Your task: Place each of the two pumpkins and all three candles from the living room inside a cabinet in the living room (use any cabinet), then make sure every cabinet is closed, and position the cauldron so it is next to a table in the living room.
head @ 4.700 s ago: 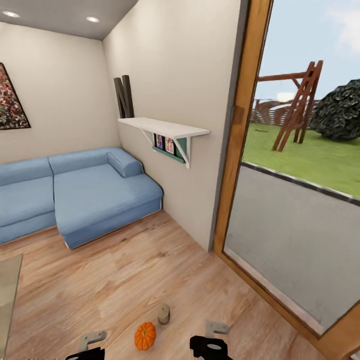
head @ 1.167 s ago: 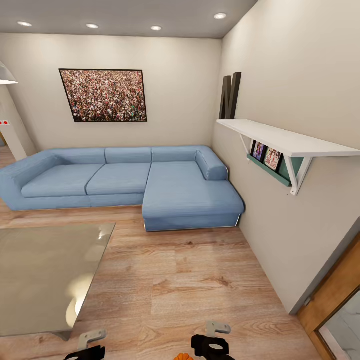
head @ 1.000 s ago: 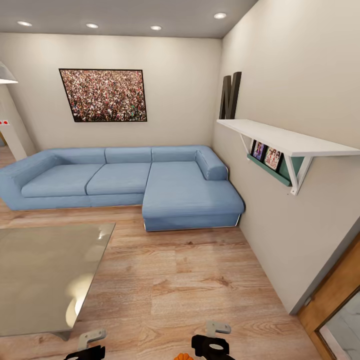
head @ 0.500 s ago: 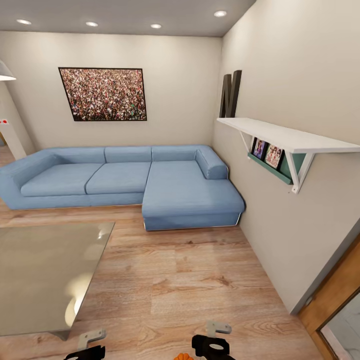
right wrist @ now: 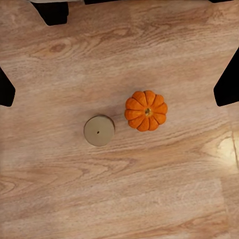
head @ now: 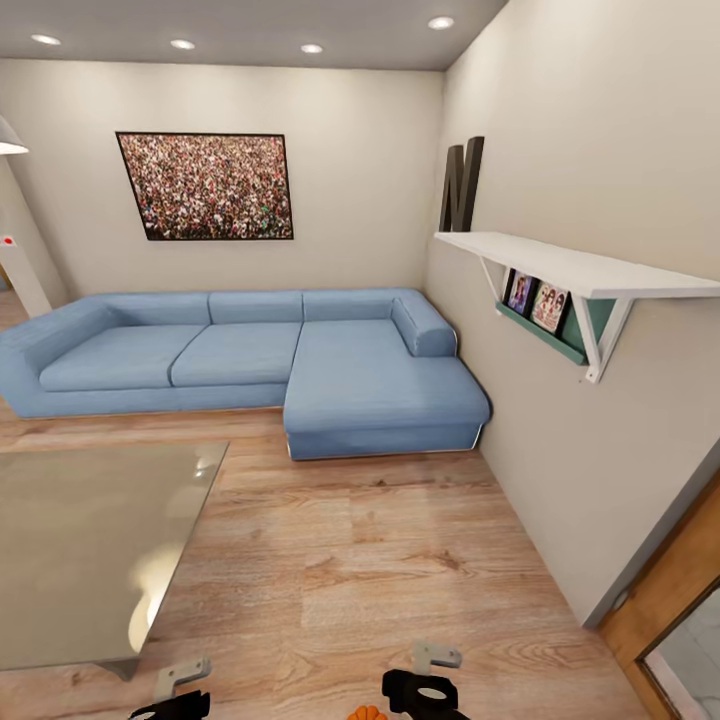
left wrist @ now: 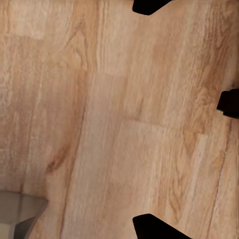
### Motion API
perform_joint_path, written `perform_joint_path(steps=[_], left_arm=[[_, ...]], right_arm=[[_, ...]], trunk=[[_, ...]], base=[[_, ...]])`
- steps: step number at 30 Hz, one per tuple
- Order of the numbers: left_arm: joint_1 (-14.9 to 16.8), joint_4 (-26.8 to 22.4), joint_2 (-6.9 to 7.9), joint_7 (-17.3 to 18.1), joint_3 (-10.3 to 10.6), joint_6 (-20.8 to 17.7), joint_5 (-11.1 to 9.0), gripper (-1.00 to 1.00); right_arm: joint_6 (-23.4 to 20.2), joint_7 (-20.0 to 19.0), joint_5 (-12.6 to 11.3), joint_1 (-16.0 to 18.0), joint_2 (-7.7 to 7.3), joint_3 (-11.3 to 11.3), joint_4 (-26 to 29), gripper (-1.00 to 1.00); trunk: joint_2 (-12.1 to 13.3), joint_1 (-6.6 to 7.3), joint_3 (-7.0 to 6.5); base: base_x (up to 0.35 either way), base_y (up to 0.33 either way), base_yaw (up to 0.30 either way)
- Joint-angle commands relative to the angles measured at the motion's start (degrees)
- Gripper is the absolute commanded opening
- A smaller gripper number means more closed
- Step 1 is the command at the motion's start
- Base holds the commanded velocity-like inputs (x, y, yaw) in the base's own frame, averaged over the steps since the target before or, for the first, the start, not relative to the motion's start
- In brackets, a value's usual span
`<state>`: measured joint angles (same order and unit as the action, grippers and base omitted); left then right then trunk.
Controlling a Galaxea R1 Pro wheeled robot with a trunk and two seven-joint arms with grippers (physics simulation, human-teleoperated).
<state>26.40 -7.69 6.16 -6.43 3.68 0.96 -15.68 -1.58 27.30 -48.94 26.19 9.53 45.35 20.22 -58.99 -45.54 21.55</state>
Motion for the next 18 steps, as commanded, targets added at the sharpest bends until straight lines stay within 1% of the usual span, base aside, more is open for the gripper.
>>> perform_joint_path(steps=[1,3,5,6,7,8,9,10,11,14,15,16,18], left_arm=[[0.01,-0.06,0.02,0.02,-0.04,-0.51,-0.01,1.0],[0.16,-0.24,0.05,0.06,-0.1,-2.7,-0.03,1.0],[0.46,-0.7,0.15,0.09,-0.14,-6.49,-0.04,1.0],[0.52,-1.06,0.17,0.09,-0.15,-7.44,-0.06,1.0],[0.61,-2.3,0.2,0.09,-0.15,-9.37,-0.09,1.0],[0.69,-4.12,0.22,0.1,-0.16,-11.38,-0.11,1.0],[0.71,-5.2,0.23,0.1,-0.16,-12.53,-0.11,1.0],[0.76,-7.51,0.26,0.1,-0.16,-15.03,-0.12,1.0],[0.78,-8.72,0.27,0.08,-0.16,-16.38,-0.14,1.0],[0.83,-16.14,0.42,0.02,-0.23,-23.64,-0.2,1.0],[0.83,-17.29,0.42,0.0,-0.25,-24.52,-0.21,1.0],[0.84,-19.45,0.41,-0.03,-0.28,-26.02,-0.21,1.0],[0.84,-22.81,0.28,-0.04,-0.32,-28.88,-0.22,1.0]], right_arm=[[0.0,-0.01,0.0,0.0,-0.01,-0.02,0.0,1.0],[0.0,-0.02,-0.01,0.0,-0.02,-0.05,0.0,1.0],[0.0,-0.03,-0.01,0.0,-0.08,-0.11,-0.04,1.0],[0.0,-0.04,-0.01,0.0,-0.09,-0.13,-0.05,1.0],[0.0,-0.05,-0.01,0.0,-0.1,-0.18,-0.07,1.0],[0.0,-0.05,-0.01,0.0,-0.11,-0.21,-0.07,1.0],[0.0,-0.05,-0.01,0.0,-0.12,-0.22,-0.08,1.0],[0.0,-0.05,-0.01,0.0,-0.12,-0.23,-0.08,1.0],[-0.02,-0.05,-0.01,0.0,-0.12,-0.24,-0.08,1.0],[-0.07,0.0,-0.04,0.0,-0.11,-0.27,-0.09,1.0],[-0.07,0.01,-0.05,0.0,-0.09,-0.29,-0.09,1.0],[-0.08,0.01,-0.07,0.0,-0.06,-0.31,-0.04,1.0],[-0.1,0.1,-0.03,0.0,0.0,-0.26,0.14,1.0]], trunk=[[-0.42,-0.23,0.19],[-1.22,-0.67,0.54],[-2.02,-1.11,0.9],[-2.42,-1.32,1.08],[-2.82,-1.54,1.26],[-3.22,-1.76,1.44],[-3.63,-1.98,1.62],[-4.03,-2.2,1.8],[-4.43,-2.42,1.98],[-5.63,-3.08,2.52],[-6.03,-3.3,2.7],[-6.43,-3.52,2.88],[-6.43,-3.52,2.88]], base=[[0.0,0.0,0.0],[0.0,0.0,0.0],[0.0,0.0,0.0],[0.0,0.0,0.0],[0.0,0.0,0.0],[0.0,0.0,0.0],[0.0,0.0,0.0],[0.0,0.0,0.0],[0.0,0.0,0.0],[0.0,0.0,0.0],[0.0,0.0,0.0],[0.0,0.0,0.0],[0.0,0.0,0.0]])
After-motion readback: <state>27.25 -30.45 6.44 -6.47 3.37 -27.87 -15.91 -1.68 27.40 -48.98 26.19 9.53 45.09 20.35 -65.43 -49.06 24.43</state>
